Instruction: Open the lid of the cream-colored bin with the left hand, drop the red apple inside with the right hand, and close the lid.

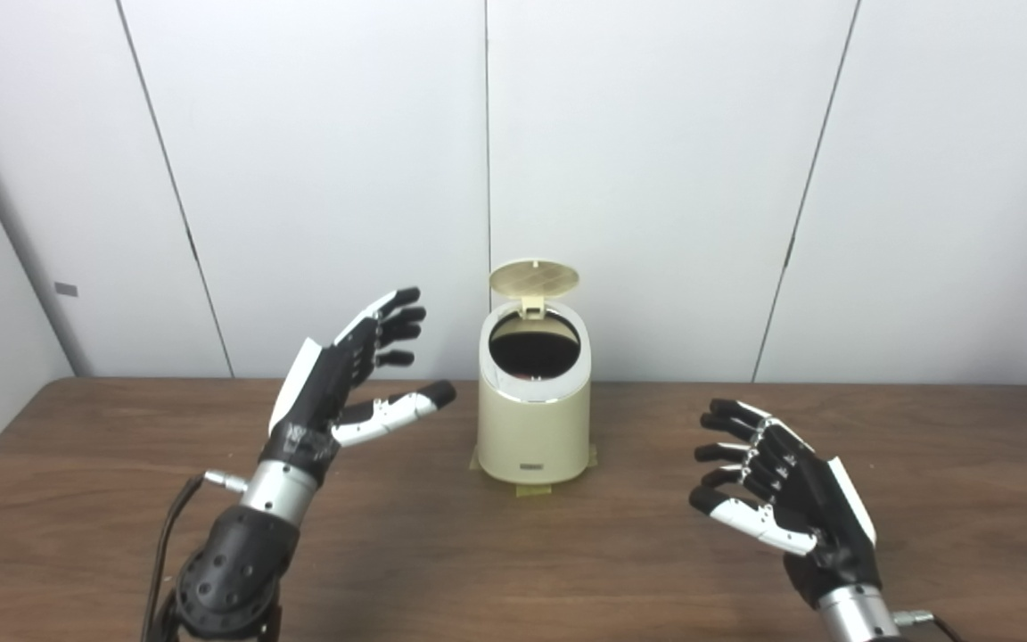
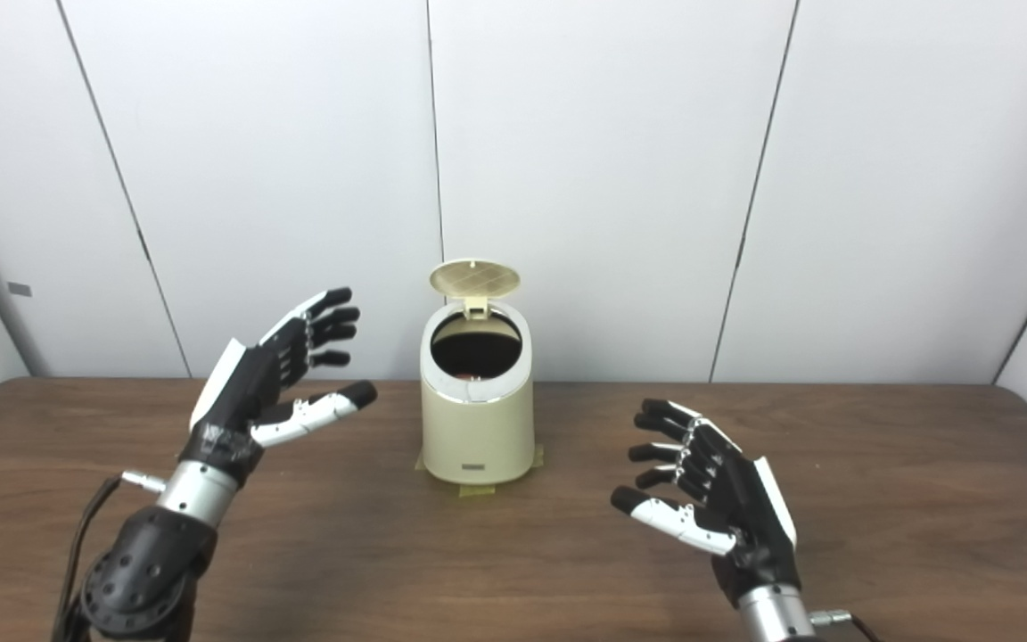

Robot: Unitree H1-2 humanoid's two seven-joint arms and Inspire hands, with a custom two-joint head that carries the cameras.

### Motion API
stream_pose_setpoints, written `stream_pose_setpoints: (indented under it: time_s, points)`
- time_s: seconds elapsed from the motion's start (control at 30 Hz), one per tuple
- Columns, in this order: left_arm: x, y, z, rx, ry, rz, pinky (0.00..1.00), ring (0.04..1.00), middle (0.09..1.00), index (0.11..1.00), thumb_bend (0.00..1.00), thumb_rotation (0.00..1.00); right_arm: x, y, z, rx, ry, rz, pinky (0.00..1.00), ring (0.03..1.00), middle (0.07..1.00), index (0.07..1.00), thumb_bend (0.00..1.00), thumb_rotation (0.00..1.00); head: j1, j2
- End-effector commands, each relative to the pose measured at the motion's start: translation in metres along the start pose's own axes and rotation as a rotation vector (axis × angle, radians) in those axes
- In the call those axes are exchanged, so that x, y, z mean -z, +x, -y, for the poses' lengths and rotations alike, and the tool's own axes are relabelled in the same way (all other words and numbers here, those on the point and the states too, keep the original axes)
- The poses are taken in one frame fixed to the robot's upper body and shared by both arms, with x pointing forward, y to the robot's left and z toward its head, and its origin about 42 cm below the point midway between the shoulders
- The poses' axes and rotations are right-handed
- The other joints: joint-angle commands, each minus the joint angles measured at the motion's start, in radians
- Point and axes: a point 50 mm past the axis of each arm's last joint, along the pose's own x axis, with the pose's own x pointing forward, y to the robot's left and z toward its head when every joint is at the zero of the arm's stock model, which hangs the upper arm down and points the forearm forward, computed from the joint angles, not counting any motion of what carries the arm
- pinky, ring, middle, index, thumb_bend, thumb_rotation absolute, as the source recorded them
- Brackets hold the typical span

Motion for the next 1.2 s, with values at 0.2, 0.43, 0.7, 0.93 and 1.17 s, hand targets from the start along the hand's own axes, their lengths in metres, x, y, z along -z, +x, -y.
stream_pose_setpoints:
  time_s: [0.2, 0.43, 0.7, 0.93, 1.17]
  points:
    - [-0.048, 0.076, -0.021, 0.027, 0.139, 0.093, 0.82, 0.965, 0.98, 0.984, 0.94, 0.34, -0.018, 0.011, 0.002, -0.015, -0.022, 0.092, 0.49, 0.626, 0.742, 0.729, 0.83, 0.29, -0.007, -0.001]
    - [-0.076, 0.132, -0.026, 0.112, 0.405, 0.089, 0.99, 1.0, 1.0, 1.0, 1.0, 0.4, -0.02, 0.009, -0.001, -0.016, -0.015, 0.104, 0.49, 0.626, 0.744, 0.726, 0.81, 0.27, -0.008, -0.001]
    - [-0.079, 0.159, -0.02, 0.24, 0.699, 0.093, 0.89, 1.0, 1.0, 0.955, 0.99, 0.39, -0.019, 0.008, -0.003, -0.009, -0.006, 0.096, 0.5, 0.629, 0.745, 0.727, 0.79, 0.26, -0.016, -0.003]
    - [-0.072, 0.158, -0.009, 0.311, 0.73, 0.066, 1.0, 1.0, 0.88, 0.844, 1.0, 0.37, -0.021, 0.008, -0.001, -0.001, 0.005, 0.082, 0.47, 0.61, 0.702, 0.693, 0.73, 0.23, -0.018, 0.001]
    - [-0.063, 0.147, -0.005, 0.376, 0.711, 0.023, 1.0, 0.997, 0.822, 0.769, 1.0, 0.35, -0.021, 0.01, 0.0, -0.001, 0.001, 0.079, 0.46, 0.605, 0.697, 0.679, 0.73, 0.22, -0.025, 0.0]
